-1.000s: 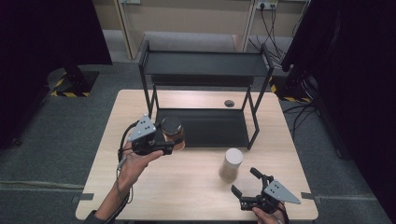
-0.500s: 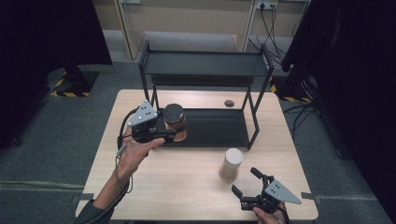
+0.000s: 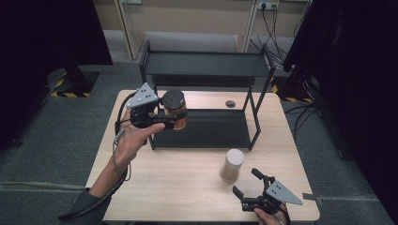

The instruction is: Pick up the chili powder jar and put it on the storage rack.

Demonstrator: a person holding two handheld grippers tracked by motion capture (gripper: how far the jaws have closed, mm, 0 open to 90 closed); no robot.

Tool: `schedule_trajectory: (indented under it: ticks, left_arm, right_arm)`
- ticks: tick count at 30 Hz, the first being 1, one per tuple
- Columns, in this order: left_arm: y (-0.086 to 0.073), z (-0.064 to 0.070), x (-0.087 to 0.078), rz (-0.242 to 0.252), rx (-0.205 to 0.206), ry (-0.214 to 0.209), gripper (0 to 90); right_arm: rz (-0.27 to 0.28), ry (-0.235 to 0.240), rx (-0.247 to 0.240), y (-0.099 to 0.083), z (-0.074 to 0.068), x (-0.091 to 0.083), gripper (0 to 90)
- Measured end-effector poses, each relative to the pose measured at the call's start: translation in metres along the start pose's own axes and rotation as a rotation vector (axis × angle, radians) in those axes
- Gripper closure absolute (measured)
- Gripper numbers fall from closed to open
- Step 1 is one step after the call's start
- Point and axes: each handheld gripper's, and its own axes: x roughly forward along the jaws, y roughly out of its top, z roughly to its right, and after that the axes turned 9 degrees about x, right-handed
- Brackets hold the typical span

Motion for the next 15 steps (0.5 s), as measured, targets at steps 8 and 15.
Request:
schedule_trajectory:
  ticks: [8, 15]
  left_arm:
    - [0.020, -0.005, 0.002, -0.008, 0.004, 0.011, 32.3]
    - [0.034, -0.007, 0.004, -0.012, 0.010, 0.021, 32.3]
  right_arm:
    - [-0.003, 0.001, 0.002, 0.000, 0.000, 0.000, 0.5]
    - [-0.003, 0.002, 0.001, 0.000, 0.000, 0.000, 0.6]
